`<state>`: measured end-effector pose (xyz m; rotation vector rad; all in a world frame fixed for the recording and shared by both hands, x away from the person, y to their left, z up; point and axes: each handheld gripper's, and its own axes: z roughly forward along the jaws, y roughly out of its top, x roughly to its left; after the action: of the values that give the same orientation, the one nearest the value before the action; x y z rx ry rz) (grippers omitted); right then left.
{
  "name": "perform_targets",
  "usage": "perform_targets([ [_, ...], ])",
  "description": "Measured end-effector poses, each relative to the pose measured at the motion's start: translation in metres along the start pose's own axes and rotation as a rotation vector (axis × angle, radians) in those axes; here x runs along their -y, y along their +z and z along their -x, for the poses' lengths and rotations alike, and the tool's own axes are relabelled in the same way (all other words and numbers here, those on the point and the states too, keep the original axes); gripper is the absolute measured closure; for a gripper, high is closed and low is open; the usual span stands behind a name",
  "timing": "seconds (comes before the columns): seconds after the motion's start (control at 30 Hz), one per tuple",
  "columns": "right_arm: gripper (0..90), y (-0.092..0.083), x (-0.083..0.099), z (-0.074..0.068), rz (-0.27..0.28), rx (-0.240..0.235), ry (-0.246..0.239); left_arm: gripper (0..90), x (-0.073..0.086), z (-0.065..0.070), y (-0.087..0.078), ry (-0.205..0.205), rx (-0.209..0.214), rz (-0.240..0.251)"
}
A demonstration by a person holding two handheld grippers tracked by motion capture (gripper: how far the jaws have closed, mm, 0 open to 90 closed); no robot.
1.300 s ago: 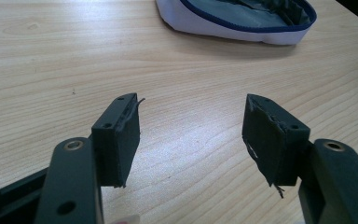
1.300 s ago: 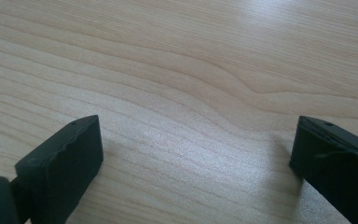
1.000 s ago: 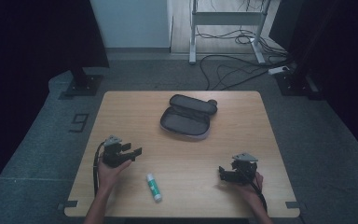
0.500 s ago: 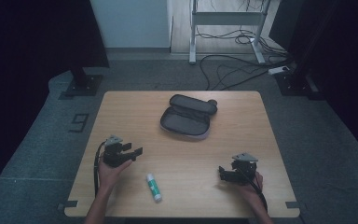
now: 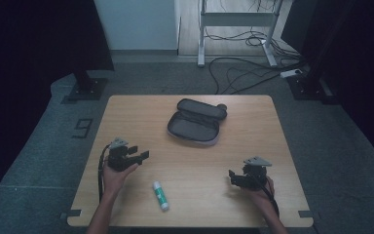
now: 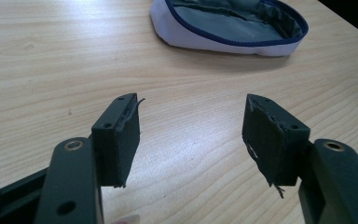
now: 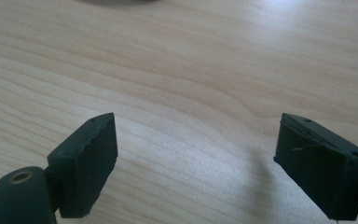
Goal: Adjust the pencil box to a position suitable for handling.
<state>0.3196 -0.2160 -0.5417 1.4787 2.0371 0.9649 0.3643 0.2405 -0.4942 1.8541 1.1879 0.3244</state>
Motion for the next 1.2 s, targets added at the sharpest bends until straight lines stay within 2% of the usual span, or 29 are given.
perform_targets([
  [0.1,13.4,-0.001,-0.003,0.001,0.005,-0.018,0.004,37.2,-0.004,0.002,0.002,0.015,-0.013,-0.001],
  [0.3,14.8,-0.003,-0.013,0.000,0.024,-0.029,0.012,37.2,-0.011,0.006,0.010,0.024,-0.002,-0.014],
  [0.37,15.4,-0.003,-0.017,-0.001,0.034,-0.033,0.008,37.2,-0.013,0.006,0.012,0.016,0.005,-0.012],
  [0.53,17.0,-0.002,-0.027,-0.004,0.048,-0.035,0.007,37.3,-0.018,0.004,0.017,0.012,-0.005,-0.017],
  [0.9,22.6,0.003,-0.049,-0.010,0.053,-0.055,0.014,37.5,-0.033,0.006,0.028,0.007,-0.003,-0.019],
  [1.07,24.4,0.006,-0.054,-0.012,0.062,-0.068,0.017,37.7,-0.037,0.008,0.034,0.013,-0.008,-0.025],
  [1.2,24.4,0.010,-0.056,-0.012,0.049,-0.075,0.014,37.7,-0.039,0.007,0.038,0.013,-0.006,-0.035],
])
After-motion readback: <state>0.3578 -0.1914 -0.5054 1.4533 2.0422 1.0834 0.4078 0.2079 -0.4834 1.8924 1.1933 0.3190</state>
